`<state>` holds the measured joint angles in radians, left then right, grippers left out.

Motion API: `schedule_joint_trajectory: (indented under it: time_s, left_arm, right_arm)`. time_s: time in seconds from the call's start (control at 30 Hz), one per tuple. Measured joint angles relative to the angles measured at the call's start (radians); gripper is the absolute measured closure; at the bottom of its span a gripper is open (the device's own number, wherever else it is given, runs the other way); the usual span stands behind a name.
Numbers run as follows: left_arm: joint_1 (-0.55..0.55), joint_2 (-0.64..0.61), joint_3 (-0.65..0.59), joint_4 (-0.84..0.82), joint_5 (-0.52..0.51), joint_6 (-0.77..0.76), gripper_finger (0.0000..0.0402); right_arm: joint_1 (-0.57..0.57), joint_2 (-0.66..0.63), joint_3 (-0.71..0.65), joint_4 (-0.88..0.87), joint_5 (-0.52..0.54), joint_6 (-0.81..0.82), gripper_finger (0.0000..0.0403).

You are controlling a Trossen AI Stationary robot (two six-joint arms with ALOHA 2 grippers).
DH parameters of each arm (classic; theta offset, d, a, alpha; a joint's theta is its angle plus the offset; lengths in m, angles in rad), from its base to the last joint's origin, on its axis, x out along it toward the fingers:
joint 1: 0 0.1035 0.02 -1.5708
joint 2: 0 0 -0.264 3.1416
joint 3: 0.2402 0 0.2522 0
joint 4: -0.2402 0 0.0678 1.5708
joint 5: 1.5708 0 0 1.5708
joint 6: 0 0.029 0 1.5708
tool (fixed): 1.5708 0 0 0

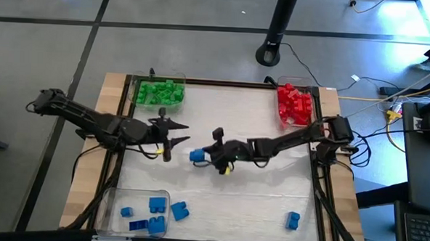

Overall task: Sort blocks
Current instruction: Put the blue game piece into the bottom transparent bin

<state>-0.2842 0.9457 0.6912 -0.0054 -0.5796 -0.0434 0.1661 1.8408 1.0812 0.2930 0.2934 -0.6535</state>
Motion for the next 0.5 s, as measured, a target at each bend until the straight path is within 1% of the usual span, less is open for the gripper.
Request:
schedule_joint_trajectory:
  time_s: [0.13, 0.2, 0.3, 0.5]
  left_arm:
    - [-0.005, -0.071, 0.0, -0.038, -0.015, -0.057, 0.0237]
    - [-0.005, -0.104, 0.0, -0.049, -0.015, -0.083, 0.0237]
    - [-0.005, -0.14, 0.001, -0.055, -0.016, -0.097, 0.0237]
    - [-0.005, -0.17, 0.001, -0.095, -0.015, -0.107, 0.0237]
  right_arm:
    - [0.051, 0.005, 0.003, 0.057, -0.01, 0.037, 0.0403]
    - [0.07, 0.021, 0.036, 0.044, -0.019, 0.052, 0.0403]
    - [0.103, 0.071, 0.123, 0.004, -0.019, 0.062, 0.0403]
    - [0.148, 0.212, 0.371, -0.099, -0.03, 0.086, 0.0403]
